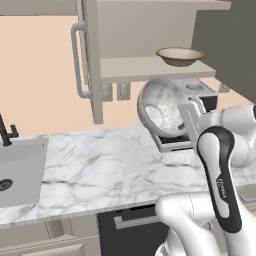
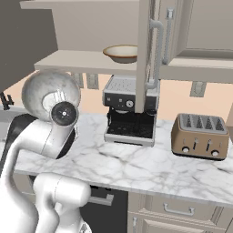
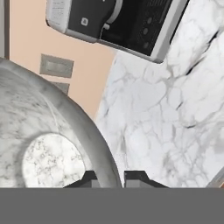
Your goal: Open the cabinet. Pick the bowls from the counter and place them in the cabinet. Then close the cabinet.
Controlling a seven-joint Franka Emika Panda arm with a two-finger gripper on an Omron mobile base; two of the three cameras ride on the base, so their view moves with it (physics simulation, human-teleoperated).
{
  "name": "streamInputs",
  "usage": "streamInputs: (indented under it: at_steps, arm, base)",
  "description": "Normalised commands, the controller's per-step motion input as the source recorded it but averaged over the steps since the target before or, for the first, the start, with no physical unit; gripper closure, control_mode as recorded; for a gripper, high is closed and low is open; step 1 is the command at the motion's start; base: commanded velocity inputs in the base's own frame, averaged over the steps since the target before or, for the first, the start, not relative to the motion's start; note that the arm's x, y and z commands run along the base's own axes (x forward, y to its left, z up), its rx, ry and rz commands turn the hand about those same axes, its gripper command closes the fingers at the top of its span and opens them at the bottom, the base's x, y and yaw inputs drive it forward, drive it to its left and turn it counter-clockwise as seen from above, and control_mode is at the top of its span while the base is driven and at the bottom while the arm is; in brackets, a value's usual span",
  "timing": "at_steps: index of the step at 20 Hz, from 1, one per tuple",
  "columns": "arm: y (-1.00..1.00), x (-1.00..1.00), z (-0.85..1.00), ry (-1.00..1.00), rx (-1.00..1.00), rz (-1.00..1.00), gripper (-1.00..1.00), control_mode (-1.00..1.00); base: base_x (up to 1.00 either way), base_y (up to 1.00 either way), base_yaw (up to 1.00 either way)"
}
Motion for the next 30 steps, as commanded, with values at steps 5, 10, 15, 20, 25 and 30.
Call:
streamInputs:
  at_steps: [5,10,15,20,25,30]
  arm:
    - [0.00,-0.26,0.99,0.17,0.00,-0.14,1.00,-1.00]
    - [0.00,-0.06,0.53,0.16,0.00,-0.11,1.00,-1.00]
    - [0.00,0.00,0.45,0.30,0.01,-0.11,1.00,-1.00]
    - [0.00,0.02,0.47,0.24,0.00,-0.02,1.00,-1.00]
    - [0.00,0.04,0.11,0.05,0.00,0.00,1.00,-1.00]
    - [0.00,0.27,0.01,0.00,-0.03,0.00,1.00,-1.00]
  base:
    - [0.00,0.00,0.00]
    - [0.00,0.00,0.00]
    - [0.00,0.00,0.00]
    - [0.00,0.00,0.00]
    - [0.00,0.00,0.00]
    - [0.00,0.00,0.00]
